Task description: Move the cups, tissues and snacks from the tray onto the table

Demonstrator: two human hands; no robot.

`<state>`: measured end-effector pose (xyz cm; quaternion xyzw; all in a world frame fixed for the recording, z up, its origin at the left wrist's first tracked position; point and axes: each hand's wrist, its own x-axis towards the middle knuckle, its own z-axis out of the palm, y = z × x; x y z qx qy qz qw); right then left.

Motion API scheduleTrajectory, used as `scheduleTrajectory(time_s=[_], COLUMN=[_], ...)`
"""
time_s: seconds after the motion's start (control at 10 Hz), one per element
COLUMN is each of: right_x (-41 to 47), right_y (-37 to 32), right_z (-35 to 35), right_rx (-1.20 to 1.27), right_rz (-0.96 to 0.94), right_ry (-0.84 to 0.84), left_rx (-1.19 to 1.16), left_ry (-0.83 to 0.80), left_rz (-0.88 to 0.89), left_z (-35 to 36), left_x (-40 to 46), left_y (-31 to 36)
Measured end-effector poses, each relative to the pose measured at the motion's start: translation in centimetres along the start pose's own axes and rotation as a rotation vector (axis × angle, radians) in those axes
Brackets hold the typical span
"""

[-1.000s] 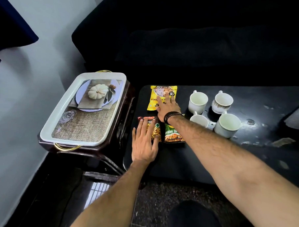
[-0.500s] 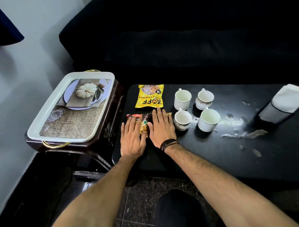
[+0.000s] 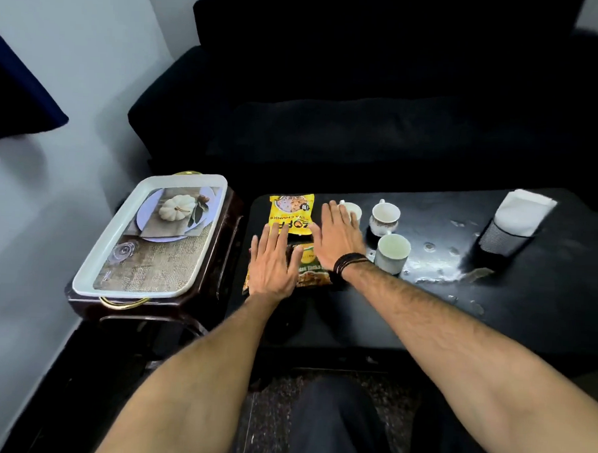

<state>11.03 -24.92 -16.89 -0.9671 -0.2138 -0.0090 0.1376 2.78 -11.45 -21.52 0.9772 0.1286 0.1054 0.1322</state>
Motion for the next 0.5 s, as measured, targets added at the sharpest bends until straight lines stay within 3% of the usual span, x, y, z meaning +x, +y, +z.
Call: scheduleTrajectory(time_s=[0.3, 0.5], right_x=[-1.6, -3.9], right_y=[7.5, 9.9], right_z=[-12.7, -20.1], right_rx=[-0.049, -0.095], right_rz=[0.166, 0.165], right_ry=[0.007, -0.001], left_rx=[0.023, 0.077], left_ry=[-0.099, -0.153], left_rz=[0.106, 0.137], left_z=[-11.5, -17.6], left_x=[2.6, 2.4], left_y=[8.7, 13.8])
